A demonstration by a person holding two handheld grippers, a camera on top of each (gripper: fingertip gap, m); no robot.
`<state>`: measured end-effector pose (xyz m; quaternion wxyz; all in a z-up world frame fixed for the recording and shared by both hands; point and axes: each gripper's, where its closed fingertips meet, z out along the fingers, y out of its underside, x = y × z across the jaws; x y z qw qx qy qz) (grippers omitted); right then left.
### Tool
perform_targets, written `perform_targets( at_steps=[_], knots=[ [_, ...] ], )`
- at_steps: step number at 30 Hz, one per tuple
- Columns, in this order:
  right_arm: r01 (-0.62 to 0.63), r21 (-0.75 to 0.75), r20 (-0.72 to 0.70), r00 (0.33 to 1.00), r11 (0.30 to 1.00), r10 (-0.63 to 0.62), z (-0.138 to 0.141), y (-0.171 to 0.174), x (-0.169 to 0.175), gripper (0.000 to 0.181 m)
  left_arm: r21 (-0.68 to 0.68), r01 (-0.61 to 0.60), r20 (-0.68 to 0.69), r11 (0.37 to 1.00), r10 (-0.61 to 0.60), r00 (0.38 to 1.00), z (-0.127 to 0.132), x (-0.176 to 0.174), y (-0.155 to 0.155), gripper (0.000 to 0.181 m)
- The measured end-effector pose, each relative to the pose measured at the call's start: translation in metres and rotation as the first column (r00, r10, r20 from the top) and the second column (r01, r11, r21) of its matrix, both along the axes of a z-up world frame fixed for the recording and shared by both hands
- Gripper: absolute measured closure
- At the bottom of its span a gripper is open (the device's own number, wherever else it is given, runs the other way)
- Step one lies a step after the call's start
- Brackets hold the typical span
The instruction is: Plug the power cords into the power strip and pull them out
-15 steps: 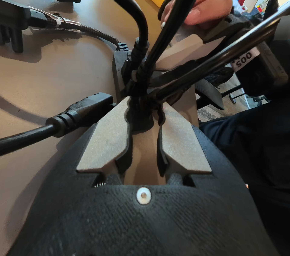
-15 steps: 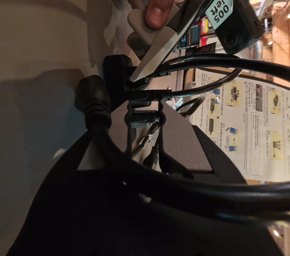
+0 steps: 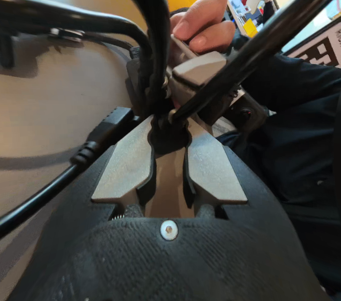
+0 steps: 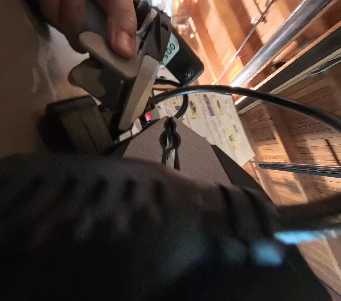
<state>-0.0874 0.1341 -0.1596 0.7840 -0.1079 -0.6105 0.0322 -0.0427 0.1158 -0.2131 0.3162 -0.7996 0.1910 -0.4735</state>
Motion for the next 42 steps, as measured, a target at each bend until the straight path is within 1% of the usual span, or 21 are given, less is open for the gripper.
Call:
perform_targets(
  at_steps=[2, 3, 5, 7, 8, 10, 12, 15, 17, 19, 21, 23, 24, 25, 28, 29, 31, 32, 35, 38, 42],
  knots=[
    [-0.007, -0.077, 0.033, 0.999, 0.997, 0.01, 0.002, 0.012, 0.009, 0.181, 0.027, -0.044, -0.032, 0.999, 0.045, 0.998, 0.0, -0.011, 0.006, 0.155],
    [-0.008, -0.126, 0.081, 0.997, 0.992, 0.018, -0.001, 0.018, 0.014, 0.181, 0.037, -0.059, -0.053, 0.998, 0.061, 0.997, 0.0, -0.014, 0.007, 0.156],
    [0.003, -0.22, 0.2, 0.979, 0.975, 0.042, -0.014, 0.027, 0.024, 0.18, 0.047, -0.073, -0.081, 0.996, 0.076, 0.994, -0.001, -0.017, 0.009, 0.157],
    [0.026, -0.335, 0.363, 0.926, 0.942, 0.103, -0.035, 0.03, 0.033, 0.181, 0.046, -0.071, -0.078, 0.996, 0.074, 0.994, -0.001, -0.016, 0.009, 0.156],
    [0.043, -0.376, 0.388, 0.915, 0.926, 0.115, -0.037, 0.032, 0.037, 0.181, 0.039, -0.069, -0.066, 0.997, 0.071, 0.995, -0.001, -0.016, 0.009, 0.156],
    [0.027, -0.415, 0.389, 0.909, 0.91, 0.15, -0.032, 0.031, 0.041, 0.181, 0.023, -0.065, -0.036, 0.998, 0.066, 0.997, 0.0, -0.017, 0.009, 0.156],
    [0.026, -0.452, 0.445, 0.873, 0.892, 0.2, -0.034, 0.024, 0.042, 0.181, 0.023, -0.061, -0.023, 0.998, 0.061, 0.998, 0.0, -0.017, 0.009, 0.156],
    [0.021, -0.509, 0.478, 0.838, 0.861, 0.262, -0.03, 0.016, 0.039, 0.173, 0.021, -0.055, -0.015, 0.998, 0.055, 0.998, 0.001, -0.017, 0.009, 0.156],
    [0.007, -0.568, 0.456, 0.835, 0.823, 0.307, -0.022, 0.013, 0.036, 0.172, 0.019, -0.053, -0.012, 0.998, 0.053, 0.999, 0.001, -0.017, 0.009, 0.156],
    [-0.032, -0.652, 0.373, 0.856, 0.758, 0.357, -0.009, 0.014, 0.031, 0.171, 0.016, -0.051, -0.009, 0.999, 0.051, 0.999, 0.001, -0.017, 0.009, 0.156],
    [-0.09, -0.752, 0.251, 0.877, 0.653, 0.41, 0.005, 0.016, 0.029, 0.17, 0.013, -0.05, -0.006, 0.999, 0.05, 0.999, 0.001, -0.017, 0.008, 0.156],
    [-0.134, -0.835, 0.133, 0.892, 0.534, 0.432, 0.012, 0.024, 0.027, 0.169, 0.015, -0.051, -0.012, 0.999, 0.051, 0.999, 0.001, -0.018, 0.009, 0.156],
    [-0.141, -0.859, 0.098, 0.898, 0.492, 0.429, 0.012, 0.029, 0.026, 0.169, 0.023, -0.05, -0.021, 0.998, 0.051, 0.998, 0.001, -0.018, 0.009, 0.156],
    [-0.132, -0.87, 0.09, 0.904, 0.474, 0.417, 0.01, 0.034, 0.025, 0.17, 0.034, -0.053, -0.037, 0.998, 0.054, 0.998, 0.001, -0.018, 0.009, 0.156],
    [-0.09, -0.872, 0.104, 0.927, 0.482, 0.36, 0.004, 0.045, 0.025, 0.176, 0.101, -0.066, -0.13, 0.993, 0.079, 0.988, -0.001, -0.019, 0.013, 0.157],
    [-0.075, -0.865, 0.113, 0.934, 0.497, 0.338, 0.002, 0.05, 0.025, 0.181, 0.143, -0.07, -0.172, 0.987, 0.094, 0.981, 0.0, -0.02, 0.015, 0.157],
    [-0.045, -0.844, 0.12, 0.955, 0.534, 0.271, 0.001, 0.063, 0.024, 0.181, 0.219, -0.075, -0.25, 0.973, 0.13, 0.959, -0.001, -0.023, 0.02, 0.157],
    [-0.035, -0.844, 0.117, 0.962, 0.536, 0.248, 0.001, 0.069, 0.023, 0.181, 0.248, -0.074, -0.278, 0.966, 0.144, 0.95, -0.001, -0.024, 0.022, 0.156],
    [-0.012, -0.865, 0.11, 0.971, 0.501, 0.214, 0.002, 0.08, 0.025, 0.181, 0.307, -0.061, -0.33, 0.95, 0.166, 0.929, 0.0, -0.024, 0.024, 0.155],
    [-0.003, -0.883, 0.1, 0.976, 0.47, 0.192, 0.003, 0.087, 0.026, 0.181, 0.314, -0.059, -0.315, 0.948, 0.163, 0.935, 0.0, -0.022, 0.024, 0.155],
    [0.016, -0.911, 0.087, 0.984, 0.412, 0.153, 0.004, 0.099, 0.027, 0.181, 0.221, -0.087, -0.213, 0.971, 0.135, 0.968, -0.001, -0.019, 0.023, 0.157]
  ],
)
